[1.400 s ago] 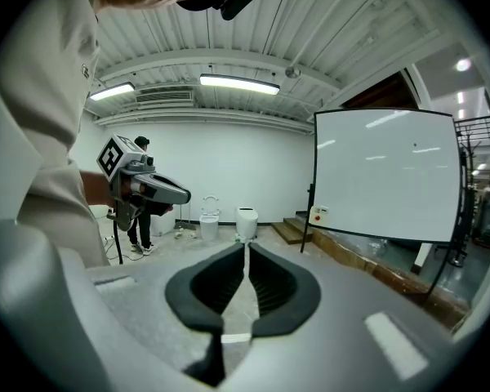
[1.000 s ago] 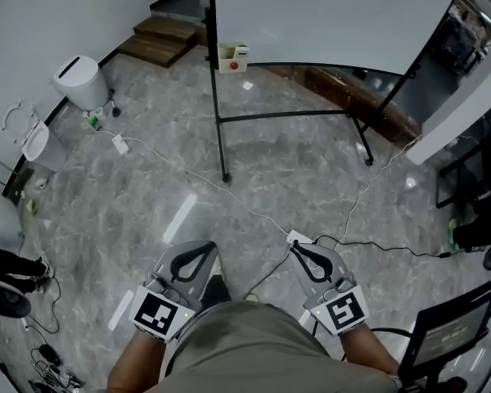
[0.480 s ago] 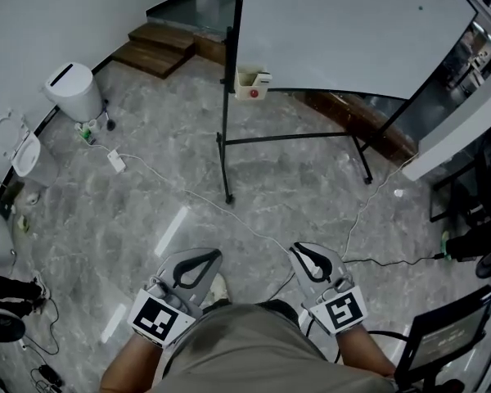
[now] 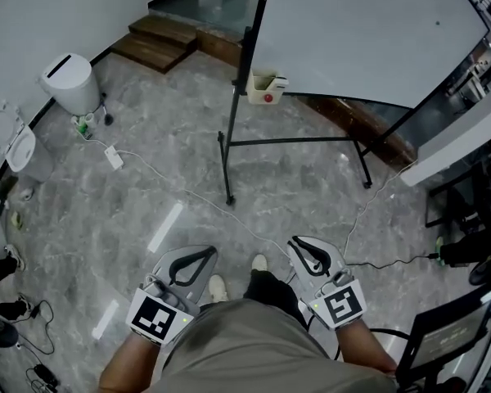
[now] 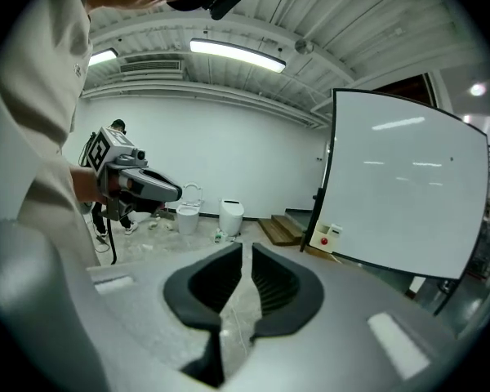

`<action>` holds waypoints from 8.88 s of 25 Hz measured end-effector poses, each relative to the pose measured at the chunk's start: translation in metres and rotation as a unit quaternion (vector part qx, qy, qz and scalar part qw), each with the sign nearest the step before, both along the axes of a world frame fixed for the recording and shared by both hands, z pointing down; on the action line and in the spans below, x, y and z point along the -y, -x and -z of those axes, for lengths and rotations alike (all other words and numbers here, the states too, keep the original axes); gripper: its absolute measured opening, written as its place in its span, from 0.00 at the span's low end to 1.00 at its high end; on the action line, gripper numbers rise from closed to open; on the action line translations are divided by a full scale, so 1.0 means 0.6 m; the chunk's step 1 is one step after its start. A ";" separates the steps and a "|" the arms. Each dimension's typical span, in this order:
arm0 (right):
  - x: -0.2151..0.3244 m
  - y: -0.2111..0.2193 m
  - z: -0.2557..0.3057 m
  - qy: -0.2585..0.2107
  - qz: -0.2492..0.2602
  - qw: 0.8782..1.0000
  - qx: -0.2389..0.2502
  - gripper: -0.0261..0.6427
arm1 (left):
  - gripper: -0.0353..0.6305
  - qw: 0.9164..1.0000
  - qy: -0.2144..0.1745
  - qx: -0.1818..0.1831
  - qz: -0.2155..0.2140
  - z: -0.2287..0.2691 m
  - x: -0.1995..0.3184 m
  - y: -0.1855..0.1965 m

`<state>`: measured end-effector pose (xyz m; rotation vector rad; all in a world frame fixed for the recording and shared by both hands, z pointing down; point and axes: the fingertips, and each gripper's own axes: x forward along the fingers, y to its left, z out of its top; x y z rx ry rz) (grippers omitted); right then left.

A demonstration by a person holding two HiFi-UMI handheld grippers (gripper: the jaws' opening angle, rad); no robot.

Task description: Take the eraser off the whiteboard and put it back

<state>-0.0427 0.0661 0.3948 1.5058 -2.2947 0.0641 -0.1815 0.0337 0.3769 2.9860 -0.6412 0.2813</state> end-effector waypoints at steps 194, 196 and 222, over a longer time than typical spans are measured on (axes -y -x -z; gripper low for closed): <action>0.288 -0.116 0.133 -0.113 0.183 0.964 -0.156 0.29 | 0.06 0.996 0.013 0.017 0.083 -0.008 0.141 -0.062; 0.319 -0.137 0.130 -0.112 0.187 0.964 -0.155 0.29 | 0.06 0.996 0.012 0.017 0.086 -0.005 0.164 -0.081; 0.720 -0.321 -0.012 -0.053 0.259 0.953 -0.148 0.29 | 0.06 0.980 0.028 0.045 0.190 -0.002 0.378 -0.211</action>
